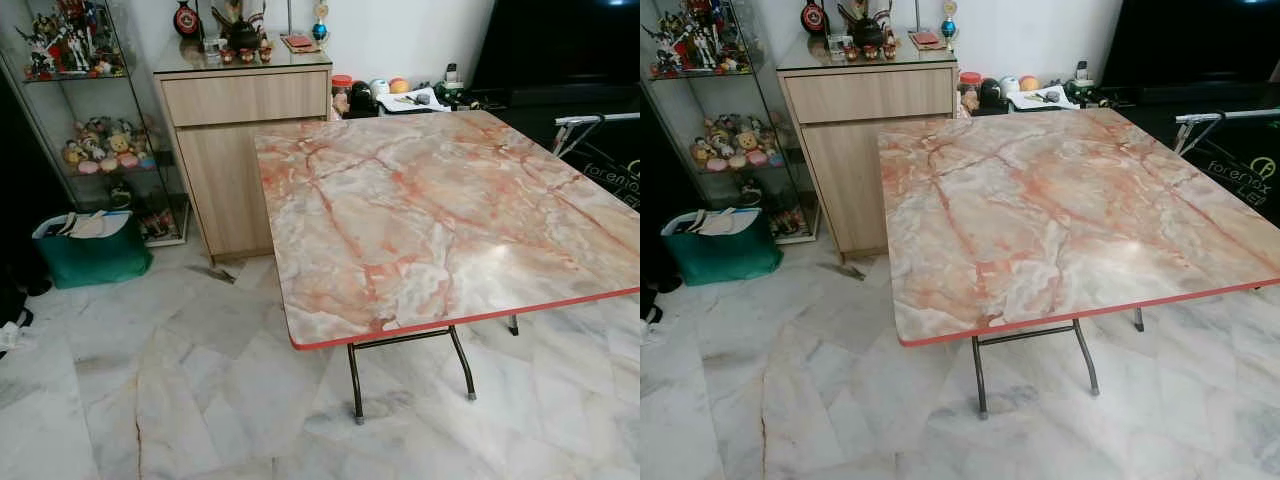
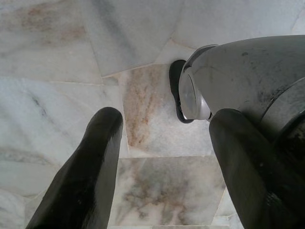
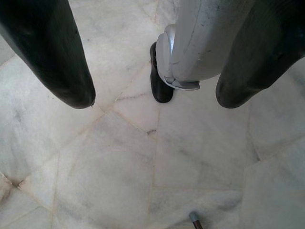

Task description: Hang hanger

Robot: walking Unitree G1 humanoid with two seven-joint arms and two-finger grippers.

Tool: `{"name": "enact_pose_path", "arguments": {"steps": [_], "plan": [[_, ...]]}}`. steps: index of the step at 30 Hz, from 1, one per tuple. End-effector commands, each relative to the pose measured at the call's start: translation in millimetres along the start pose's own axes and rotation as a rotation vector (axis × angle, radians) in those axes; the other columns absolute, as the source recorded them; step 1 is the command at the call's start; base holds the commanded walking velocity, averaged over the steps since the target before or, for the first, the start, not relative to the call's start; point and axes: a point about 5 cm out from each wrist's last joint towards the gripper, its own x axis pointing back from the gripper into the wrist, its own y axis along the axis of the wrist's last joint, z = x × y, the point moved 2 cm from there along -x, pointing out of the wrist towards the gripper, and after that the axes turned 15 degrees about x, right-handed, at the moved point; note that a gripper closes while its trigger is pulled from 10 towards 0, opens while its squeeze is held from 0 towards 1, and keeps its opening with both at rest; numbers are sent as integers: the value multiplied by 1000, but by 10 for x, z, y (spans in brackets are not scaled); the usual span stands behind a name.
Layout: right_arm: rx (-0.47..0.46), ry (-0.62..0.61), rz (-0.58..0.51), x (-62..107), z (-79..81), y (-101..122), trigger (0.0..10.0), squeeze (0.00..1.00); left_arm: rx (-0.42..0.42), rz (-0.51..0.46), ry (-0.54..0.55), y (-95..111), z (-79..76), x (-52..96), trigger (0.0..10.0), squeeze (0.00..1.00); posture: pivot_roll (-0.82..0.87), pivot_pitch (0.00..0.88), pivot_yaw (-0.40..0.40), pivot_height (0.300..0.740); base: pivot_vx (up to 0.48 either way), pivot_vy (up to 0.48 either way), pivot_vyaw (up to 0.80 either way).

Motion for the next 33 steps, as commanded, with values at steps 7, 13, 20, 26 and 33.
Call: {"name": "enact_pose_path", "arguments": {"steps": [7,13,20,26,33], "plan": [[25,92,-135,-52,139,441,10000,0,0,-116,68,482,323,36,10000,0,213,0,29,740,0,-318,0],[37,96,-136,-49,134,433,10000,0,4,-117,65,470,320,36,10000,0,206,0,36,740,0,-319,0],[9,60,-126,-44,31,391,10000,0,-14,-106,46,425,249,22,10000,0,205,0,36,740,0,-320,0],[1,47,-118,-39,-28,364,10000,0,-13,-99,35,391,202,13,10000,0,198,0,31,740,0,-321,0],[18,42,-116,-33,-92,353,10000,0,-3,-98,23,363,147,5,10000,0,211,0,7,740,0,-323,0]]}}
